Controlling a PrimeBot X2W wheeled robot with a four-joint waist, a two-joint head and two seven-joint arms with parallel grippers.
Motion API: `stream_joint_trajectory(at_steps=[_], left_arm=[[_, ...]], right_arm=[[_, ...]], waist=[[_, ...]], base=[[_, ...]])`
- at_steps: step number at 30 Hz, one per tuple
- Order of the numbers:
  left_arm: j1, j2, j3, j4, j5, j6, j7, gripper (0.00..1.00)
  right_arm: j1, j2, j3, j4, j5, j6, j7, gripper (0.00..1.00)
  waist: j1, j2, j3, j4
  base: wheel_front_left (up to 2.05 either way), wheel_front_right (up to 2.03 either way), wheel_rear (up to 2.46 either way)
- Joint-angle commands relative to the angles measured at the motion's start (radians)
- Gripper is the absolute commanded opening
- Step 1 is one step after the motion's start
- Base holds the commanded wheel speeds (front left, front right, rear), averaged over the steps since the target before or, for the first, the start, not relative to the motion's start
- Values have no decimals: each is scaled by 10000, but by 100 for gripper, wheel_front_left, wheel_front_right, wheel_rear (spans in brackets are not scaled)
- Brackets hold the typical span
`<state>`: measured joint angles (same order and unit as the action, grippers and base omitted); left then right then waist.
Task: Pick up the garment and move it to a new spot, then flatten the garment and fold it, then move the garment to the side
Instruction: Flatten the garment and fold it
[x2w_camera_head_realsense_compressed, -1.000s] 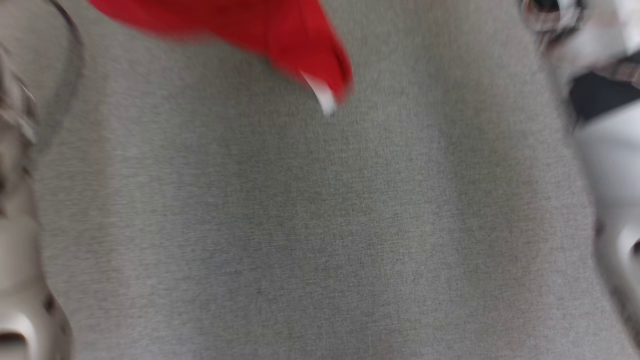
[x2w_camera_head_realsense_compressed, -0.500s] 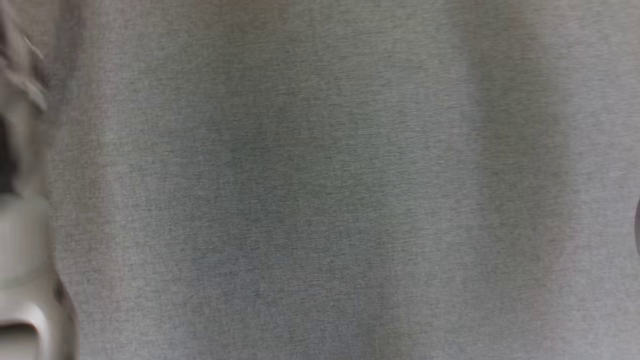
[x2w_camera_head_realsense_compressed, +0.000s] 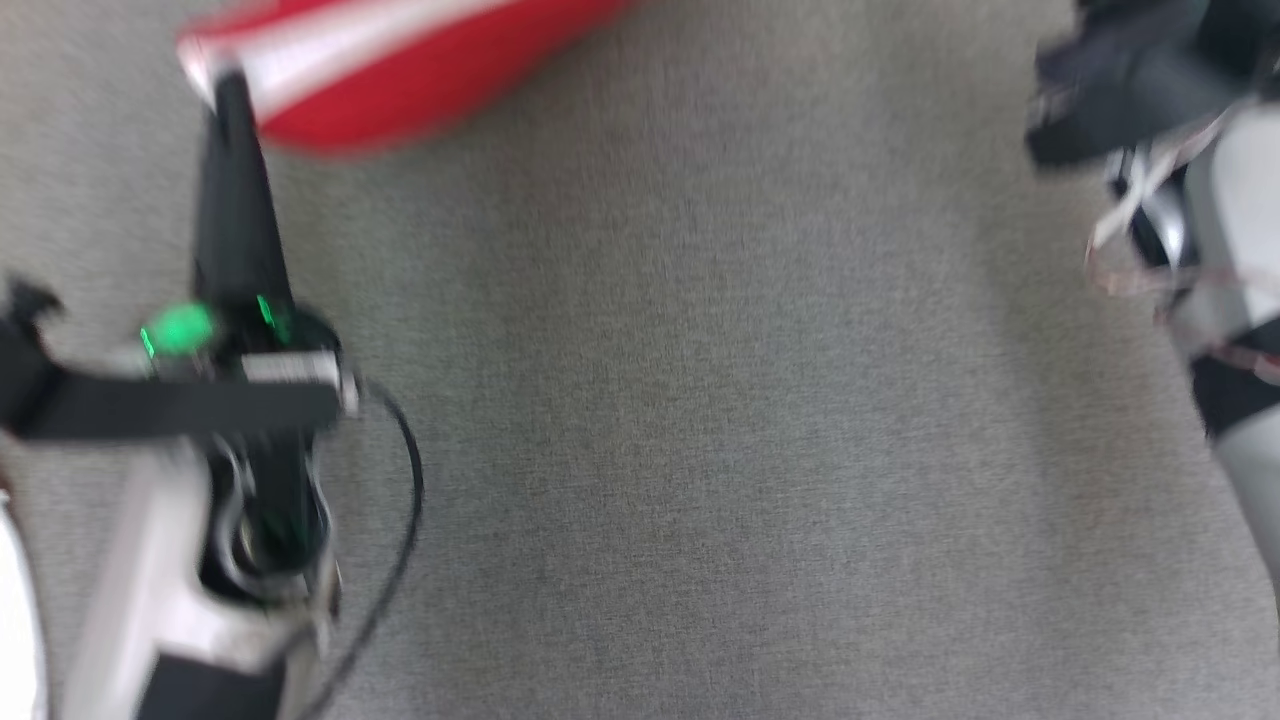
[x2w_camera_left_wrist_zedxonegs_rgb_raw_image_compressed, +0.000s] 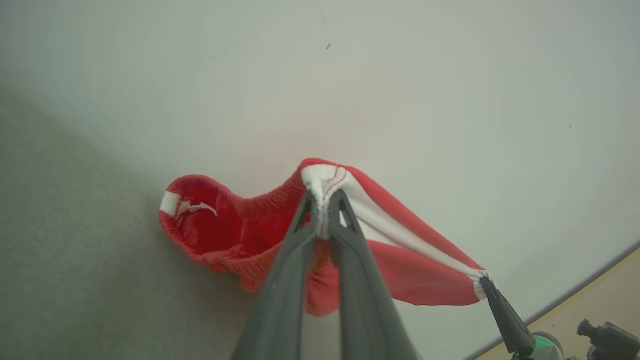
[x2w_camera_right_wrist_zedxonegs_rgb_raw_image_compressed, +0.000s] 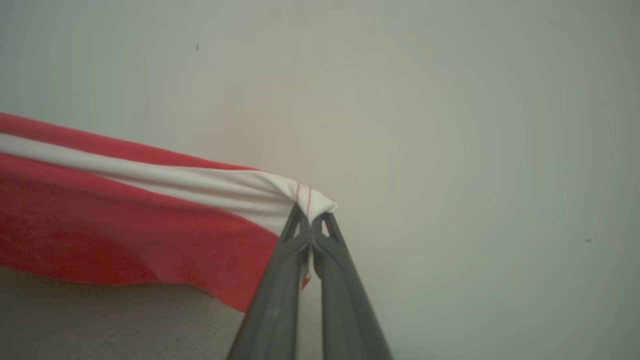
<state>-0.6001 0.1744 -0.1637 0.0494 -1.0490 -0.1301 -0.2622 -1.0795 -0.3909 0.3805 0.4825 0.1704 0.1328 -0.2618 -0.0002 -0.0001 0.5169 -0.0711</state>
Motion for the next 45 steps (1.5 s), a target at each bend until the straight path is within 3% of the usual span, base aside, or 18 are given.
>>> stream_joint_trajectory(at_steps=[1,7,15,26,34,39,45], left_arm=[[708,-10,-38,-175,-18,17,-46,0],[2506,141,-856,-496,66,18,-48,0],[4535,513,-1971,-272,949,19,-49,0],[6289,1090,-2603,326,1810,101,22,0],[6848,1390,-2977,332,2364,669,322,0],[7133,1658,-3025,178,2535,932,477,0],[6413,1309,-3004,75,2607,647,255,0]], right_arm=[[606,-333,-51,-47,127,-36,-23,0],[2286,-805,-225,-345,394,-39,311,0],[5431,-1132,-1246,-2177,698,-39,2128,0],[9642,-769,-2435,-5426,906,-39,4898,0],[12032,-375,-3409,-7331,962,-39,6873,0],[12462,-374,-3712,-8339,758,-39,7513,0],[11144,-840,-3117,-7932,918,-39,7323,0]], waist=[[2,1,-1088,156],[2,1,-2164,296],[2,1,-3452,318],[2,1,-4008,56],[2,1,-4069,164],[2,1,-4053,132],[2,1,-3970,226]], base=[[0,0,0],[0,0,0],[0,0,0],[0,0,0],[0,0,0],[0,0,0],[0,0,0]])
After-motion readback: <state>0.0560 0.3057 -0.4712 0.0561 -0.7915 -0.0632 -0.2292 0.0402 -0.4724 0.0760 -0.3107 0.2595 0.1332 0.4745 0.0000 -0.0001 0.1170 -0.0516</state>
